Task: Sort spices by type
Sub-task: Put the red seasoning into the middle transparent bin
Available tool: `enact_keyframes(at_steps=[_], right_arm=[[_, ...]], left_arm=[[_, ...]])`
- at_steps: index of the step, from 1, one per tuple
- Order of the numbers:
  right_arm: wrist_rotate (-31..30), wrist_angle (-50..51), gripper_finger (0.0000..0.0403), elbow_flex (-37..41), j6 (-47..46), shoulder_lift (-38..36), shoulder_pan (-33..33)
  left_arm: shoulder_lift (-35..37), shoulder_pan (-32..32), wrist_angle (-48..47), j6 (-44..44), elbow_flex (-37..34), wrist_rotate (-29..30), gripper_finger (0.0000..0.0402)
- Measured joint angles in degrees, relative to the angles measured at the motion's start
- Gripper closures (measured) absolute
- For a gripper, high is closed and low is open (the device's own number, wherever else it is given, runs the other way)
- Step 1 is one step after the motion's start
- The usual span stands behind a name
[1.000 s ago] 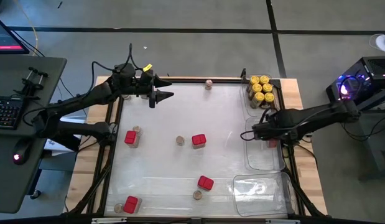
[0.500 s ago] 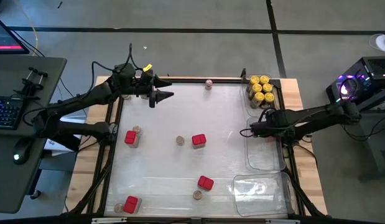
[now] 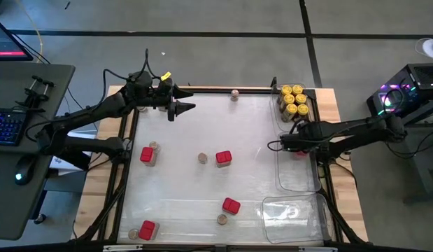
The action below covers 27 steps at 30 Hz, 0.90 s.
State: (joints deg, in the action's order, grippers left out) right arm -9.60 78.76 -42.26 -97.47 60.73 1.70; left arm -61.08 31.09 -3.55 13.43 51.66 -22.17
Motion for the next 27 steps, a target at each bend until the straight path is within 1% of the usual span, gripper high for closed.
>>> enact_keyframes(at_steps=[3,8,11,14,16,18,20,22,24,26,27], right_arm=[[1.3,0.2,0.0076,0.0,0.0,0.0,-0.2],[4.0,2.1,0.008,-0.9,0.0,0.0,-0.1],[3.2,5.8,0.0088,-4.4,0.0,0.0,0.6],[2.4,10.2,0.0096,-9.8,0.3,-0.1,0.7],[2.3,10.3,0.0104,-13.2,2.3,-0.1,0.7],[2.2,7.3,0.012,-15.5,5.6,-0.1,0.7],[3.1,3.6,0.015,-15.8,10.4,0.2,0.1],[5.2,0.2,0.0201,-14.6,15.1,1.1,-1.2],[6.4,-2.5,0.0273,-12.2,18.0,2.2,-2.5],[6.7,-6.3,0.0356,-9.7,20.6,3.5,-3.6],[6.9,-7.7,0.0379,-8.6,21.9,4.1,-4.2]], left_arm=[[0.0,0.0,0.0,0.0,0.0,0.0,0.0099],[0.0,0.0,0.0,0.0,0.0,-1.4,0.0099],[0.0,0.0,0.0,0.0,0.0,-2.7,0.0099],[0.0,0.0,0.0,0.0,0.0,-2.8,0.0099],[0.0,0.0,0.0,-0.1,0.0,-2.8,0.0099],[0.0,0.0,0.0,-0.1,0.0,-2.8,0.0099],[0.0,0.0,0.0,-0.1,0.0,-2.8,0.0099],[0.0,0.0,0.0,-0.1,0.0,-2.8,0.0099],[0.0,0.0,0.0,-0.1,0.0,-2.8,0.0099],[0.0,0.0,-0.1,-0.1,0.0,-2.8,0.0099],[0.0,0.0,-0.1,-0.1,0.0,-2.8,0.0099]])
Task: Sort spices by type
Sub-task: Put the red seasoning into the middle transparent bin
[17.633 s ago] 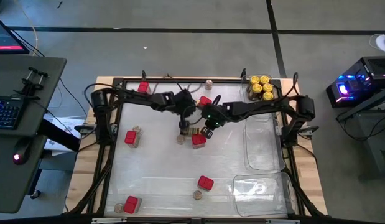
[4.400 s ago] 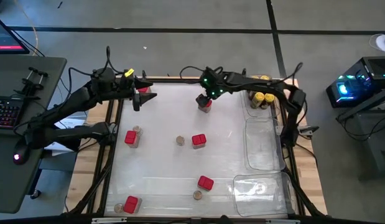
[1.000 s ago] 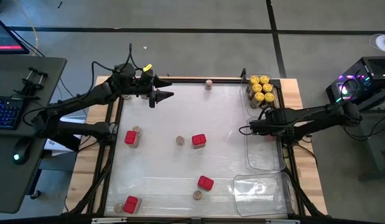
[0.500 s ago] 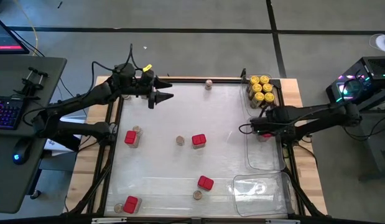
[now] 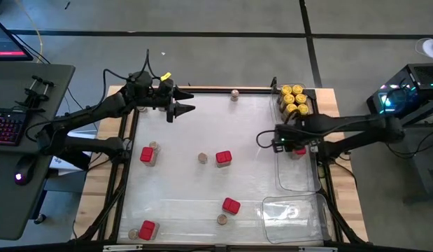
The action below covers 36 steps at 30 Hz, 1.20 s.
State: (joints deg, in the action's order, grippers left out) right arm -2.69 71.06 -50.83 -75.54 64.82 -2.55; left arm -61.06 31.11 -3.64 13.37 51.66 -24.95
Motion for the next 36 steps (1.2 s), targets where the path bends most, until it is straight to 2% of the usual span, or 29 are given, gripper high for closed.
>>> enact_keyframes(at_steps=[4,8,16,24,36], right_arm=[[0.2,0.0,0.038,2.8,1.3,2.1,-2.4],[1.6,0.0,0.0399,4.9,3.4,2.7,-3.7],[1.2,-3.0,0.0399,9.9,2.0,2.7,-5.9],[-4.7,-1.8,0.0402,9.6,-4.3,2.7,-7.2],[-6.2,1.3,0.0402,9.4,-6.5,2.6,-7.3]], left_arm=[[0.0,0.0,-0.3,0.0,0.0,0.0,0.0099],[0.0,0.0,-1.2,0.0,0.0,0.0,0.0099],[0.0,0.0,-1.1,0.0,0.0,0.0,0.0099],[0.0,0.0,-1.1,0.0,0.0,0.0,0.0099],[0.0,0.0,-1.2,0.0,0.0,0.0,0.0099]])
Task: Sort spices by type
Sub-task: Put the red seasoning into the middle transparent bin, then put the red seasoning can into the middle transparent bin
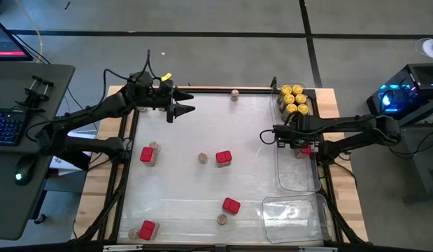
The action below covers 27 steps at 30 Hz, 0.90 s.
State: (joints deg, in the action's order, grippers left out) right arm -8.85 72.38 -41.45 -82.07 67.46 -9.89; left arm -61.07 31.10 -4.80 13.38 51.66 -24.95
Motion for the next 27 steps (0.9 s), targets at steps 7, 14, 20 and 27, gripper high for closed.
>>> enact_keyframes(at_steps=[7,14,20,27], right_arm=[[0.1,0.1,0.0402,-0.1,1.0,0.0,0.0],[-2.2,3.7,0.0403,-10.0,3.3,0.0,1.6],[-10.4,-2.3,0.0403,-22.1,8.3,-0.1,2.8],[-13.5,-23.3,0.0403,-25.6,21.7,0.2,-2.7]], left_arm=[[0.0,0.0,-0.1,0.0,0.0,0.0,0.0099],[1.0,0.7,-1.9,-0.4,0.0,-0.4,0.0099],[1.9,2.8,-10.7,7.2,3.4,8.3,0.0099],[-13.6,11.1,-44.6,-3.7,18.8,28.5,0.0103]])
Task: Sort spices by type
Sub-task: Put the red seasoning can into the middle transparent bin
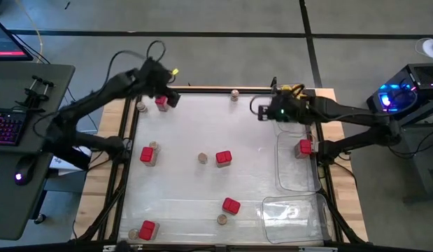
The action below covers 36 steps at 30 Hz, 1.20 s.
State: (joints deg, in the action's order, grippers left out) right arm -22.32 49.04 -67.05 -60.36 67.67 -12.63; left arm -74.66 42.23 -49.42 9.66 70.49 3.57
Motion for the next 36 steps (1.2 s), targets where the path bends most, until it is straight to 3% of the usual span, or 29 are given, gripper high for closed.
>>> enact_keyframes(at_steps=[6,11,14,17,21,22,31,36], right_arm=[[3.5,-9.5,0.0403,0.0,6.5,2.1,-4.1],[3.5,-10.8,0.0403,0.0,6.9,4.4,-4.6],[4.1,-10.8,0.0403,0.0,7.2,5.9,-4.6],[5.9,-10.8,0.0403,0.0,8.3,7.1,-4.6],[6.6,-10.8,0.0403,0.0,8.4,8.0,-4.6],[6.6,-10.8,0.0403,0.0,8.6,8.0,-4.6],[7.0,-11.0,0.0403,0.0,9.4,8.0,-4.6],[7.9,-11.2,0.0403,0.0,9.2,7.3,-4.6]], left_arm=[[-11.8,9.2,-3.9,1.1,2.8,1.6,0.0103],[-17.0,13.7,-3.9,3.4,2.8,1.7,0.0105],[-17.9,14.6,-3.9,1.1,2.8,2.0,0.0127],[-18.3,14.8,-4.8,0.7,2.8,3.1,0.0196],[-18.4,14.8,-5.2,1.9,0.4,4.8,0.0362],[-18.4,14.9,-4.2,3.0,-0.8,5.0,0.038],[-17.7,13.8,2.1,5.1,-5.7,4.7,0.04],[-18.0,9.4,4.6,5.1,-5.7,0.3,0.0401]])
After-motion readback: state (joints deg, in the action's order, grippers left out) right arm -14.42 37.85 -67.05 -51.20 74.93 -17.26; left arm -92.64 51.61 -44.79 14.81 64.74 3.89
